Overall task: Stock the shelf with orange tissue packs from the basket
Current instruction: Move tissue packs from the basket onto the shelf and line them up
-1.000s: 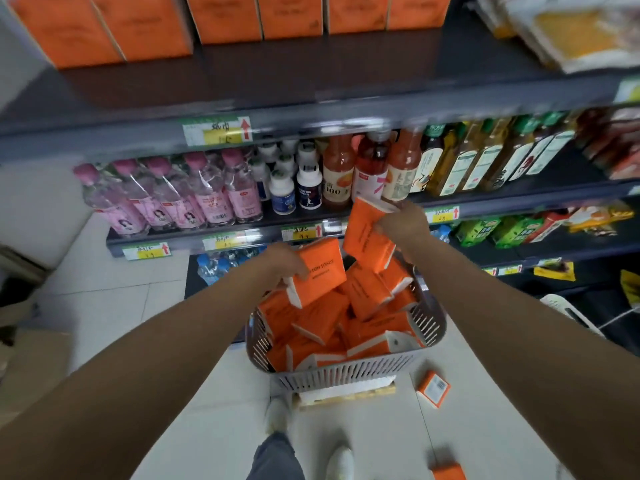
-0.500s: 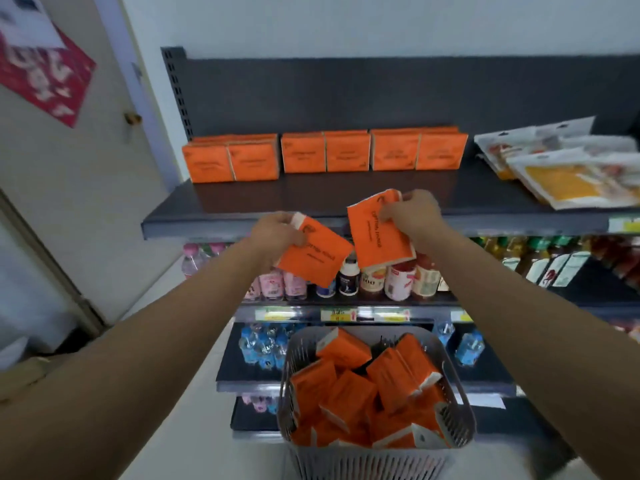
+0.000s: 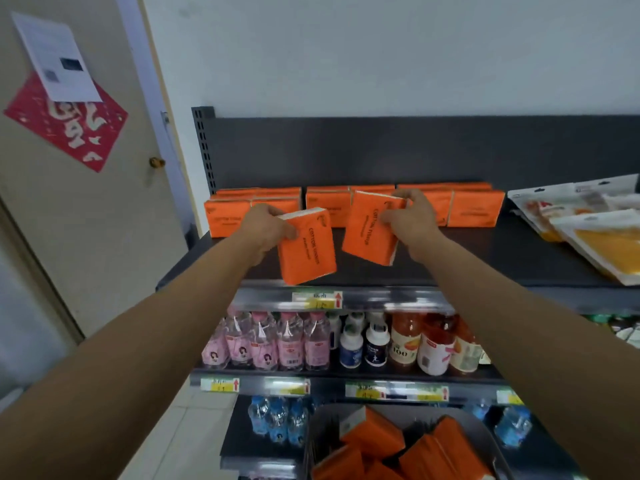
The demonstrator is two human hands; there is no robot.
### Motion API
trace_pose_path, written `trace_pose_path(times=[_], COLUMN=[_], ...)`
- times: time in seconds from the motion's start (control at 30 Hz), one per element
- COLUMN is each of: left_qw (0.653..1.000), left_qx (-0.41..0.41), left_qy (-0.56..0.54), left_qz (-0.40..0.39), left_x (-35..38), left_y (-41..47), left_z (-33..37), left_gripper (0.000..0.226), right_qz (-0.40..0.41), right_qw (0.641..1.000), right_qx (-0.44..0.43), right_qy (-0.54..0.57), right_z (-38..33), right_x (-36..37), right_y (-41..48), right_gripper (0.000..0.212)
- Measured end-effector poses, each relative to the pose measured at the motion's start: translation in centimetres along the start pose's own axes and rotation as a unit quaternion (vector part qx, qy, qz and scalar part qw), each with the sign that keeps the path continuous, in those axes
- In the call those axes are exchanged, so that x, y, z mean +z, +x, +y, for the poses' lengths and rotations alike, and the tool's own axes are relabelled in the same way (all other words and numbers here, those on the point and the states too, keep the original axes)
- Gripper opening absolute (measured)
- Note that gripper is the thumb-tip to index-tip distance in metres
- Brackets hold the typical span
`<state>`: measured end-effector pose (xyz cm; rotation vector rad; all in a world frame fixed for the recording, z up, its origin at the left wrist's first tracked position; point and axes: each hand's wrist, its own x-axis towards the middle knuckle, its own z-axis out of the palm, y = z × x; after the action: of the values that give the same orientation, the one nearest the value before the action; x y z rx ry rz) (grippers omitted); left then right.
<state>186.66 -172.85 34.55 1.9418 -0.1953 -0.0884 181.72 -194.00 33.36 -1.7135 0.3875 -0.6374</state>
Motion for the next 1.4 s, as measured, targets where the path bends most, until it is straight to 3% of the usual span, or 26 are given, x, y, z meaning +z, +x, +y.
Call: trace_pose_path(times=[0.17,0.3,0.47,0.53,0.67,0.77,0.83,0.93,1.13,1.4], left_qw=[0.999,0.994,0.983,0.975,0.949,0.902,0.882,0.877,0.867,0.806], left_qx=[0.031,0.077,0.128,0.152,0.166,0.142,0.142,0.202,0.285,0.308], left_qy=[0.027,0.056,0.086,0.126,0.248,0.393,0.438,0.427,0.408,0.502], left_qz=[0.002,-0.046,-0.096,-0.104,-0.105,-0.106,-0.101,-0.086,-0.036,0.052], left_x=[0.4,1.7,4.7,6.1,7.7,7.4,7.2,7.6,9.3,10.3], left_y=[5.5,9.2,12.8,13.7,15.7,16.7,16.9,17.4,18.3,19.5], left_z=[0.8,1.4,1.6,1.4,0.2,-0.6,-0.8,-0.9,-0.8,-1.6], left_gripper=[0.045,0.05,0.05,0.053,0.062,0.069,0.071,0.068,0.044,0.046], right_qz=[0.049,0.082,0.056,0.036,0.041,0.034,0.022,0.005,0.021,0.053], right_qw=[0.998,0.995,0.991,0.989,0.989,0.988,0.987,0.987,0.98,0.973], right_qx=[0.022,0.048,0.107,0.129,0.145,0.142,0.138,0.13,0.113,0.099], right_qy=[0.023,0.024,0.055,0.061,0.0,-0.059,-0.08,-0.099,-0.161,-0.202], right_z=[1.1,3.0,5.4,6.2,7.5,7.8,7.9,8.0,8.4,8.8], right_x=[0.8,0.7,0.2,0.0,0.0,-0.2,-0.2,0.2,1.0,1.3], right_y=[4.1,6.8,9.0,9.7,10.7,11.0,11.2,11.7,12.9,13.6], right_gripper=[0.03,0.033,0.038,0.049,0.048,0.053,0.056,0.059,0.053,0.046])
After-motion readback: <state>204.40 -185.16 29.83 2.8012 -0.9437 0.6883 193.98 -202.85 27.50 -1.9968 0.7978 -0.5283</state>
